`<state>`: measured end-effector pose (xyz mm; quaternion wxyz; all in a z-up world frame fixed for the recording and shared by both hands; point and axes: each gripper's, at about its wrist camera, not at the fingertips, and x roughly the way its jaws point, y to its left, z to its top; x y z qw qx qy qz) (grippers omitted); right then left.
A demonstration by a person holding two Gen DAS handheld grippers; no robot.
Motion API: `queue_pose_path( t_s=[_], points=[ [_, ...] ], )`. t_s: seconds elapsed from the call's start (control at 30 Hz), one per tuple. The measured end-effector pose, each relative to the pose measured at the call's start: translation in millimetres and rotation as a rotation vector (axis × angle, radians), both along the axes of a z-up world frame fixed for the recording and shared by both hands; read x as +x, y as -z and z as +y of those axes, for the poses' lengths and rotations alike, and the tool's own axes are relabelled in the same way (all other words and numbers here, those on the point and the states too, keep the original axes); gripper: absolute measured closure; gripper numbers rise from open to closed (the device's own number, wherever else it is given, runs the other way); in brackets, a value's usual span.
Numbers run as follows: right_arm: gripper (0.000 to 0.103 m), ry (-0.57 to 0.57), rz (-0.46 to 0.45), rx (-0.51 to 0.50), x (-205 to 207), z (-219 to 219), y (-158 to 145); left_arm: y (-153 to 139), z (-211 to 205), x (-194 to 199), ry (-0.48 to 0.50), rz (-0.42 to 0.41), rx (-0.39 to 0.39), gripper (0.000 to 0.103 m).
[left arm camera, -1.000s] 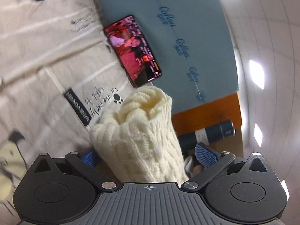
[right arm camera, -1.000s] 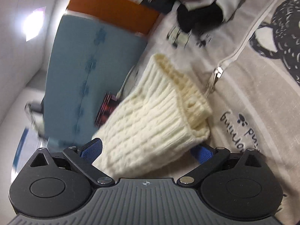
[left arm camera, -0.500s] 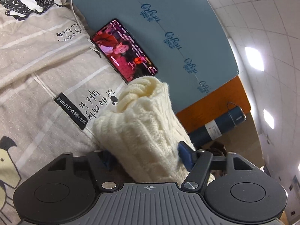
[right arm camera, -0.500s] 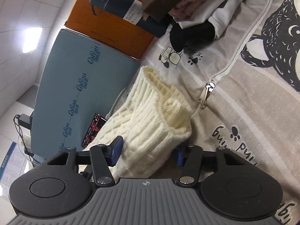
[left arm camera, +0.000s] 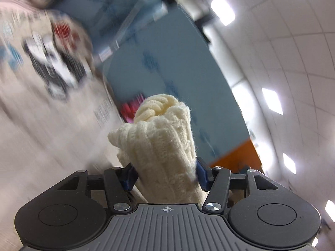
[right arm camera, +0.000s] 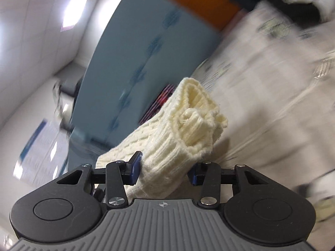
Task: Fold clothes
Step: 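Carry the folded vest with both grippers toward the pink desk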
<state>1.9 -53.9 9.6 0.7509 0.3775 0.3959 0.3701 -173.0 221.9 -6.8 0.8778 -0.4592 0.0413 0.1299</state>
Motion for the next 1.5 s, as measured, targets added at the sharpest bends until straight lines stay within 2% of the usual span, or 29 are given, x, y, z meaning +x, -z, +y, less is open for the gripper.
queue_pose_path(
  t_s=[0.23, 0.37, 0.53, 0.7, 0.9, 1.0, 1.13, 1.27, 1.43, 1.5],
  points=[
    [0.062, -0.215, -0.098, 0.008, -6.9, 110.5, -20.4, -19.6, 65.0, -52.5, -0.194, -0.029, 0.084, 0.048],
    [0.063, -0.320, -0.156, 0.044, -3.1, 172.2, -22.1, -33.3, 105.9, -62.6, -0.252, -0.027, 0.157, 0.048],
    [0.063, -0.362, -0.205, 0.088, -2.4, 231.1, -19.8, -32.2, 155.8, -65.7, -0.299, -0.063, 0.149, 0.048],
    [0.063, -0.369, -0.279, 0.090, -4.1, 277.1, -15.2, -17.5, 192.7, -60.4, -0.346, -0.113, 0.135, 0.048],
    [0.063, -0.370, -0.367, 0.035, 2.9, 301.3, 1.1, 7.9, 223.2, -45.4, -0.322, -0.114, 0.117, 0.048],
    [0.063, -0.380, -0.354, 0.005, 7.0, 307.4, 12.5, 14.9, 229.2, -41.2, -0.315, -0.066, 0.104, 0.048],
    [0.063, -0.385, -0.348, -0.051, 6.9, 312.9, 24.3, 15.2, 229.2, -35.4, -0.317, 0.026, 0.149, 0.047],
    [0.063, -0.404, -0.326, -0.122, 5.6, 317.4, 30.8, 16.0, 228.6, -29.0, -0.329, 0.149, 0.183, 0.043],
    [0.062, -0.426, -0.331, -0.201, 2.2, 321.7, 36.5, 19.9, 229.6, -26.6, -0.370, 0.272, 0.187, 0.022],
    [0.061, -0.424, -0.344, -0.219, 0.4, 322.6, 37.5, 20.1, 228.3, -25.1, -0.384, 0.309, 0.207, 0.017]
  ],
)
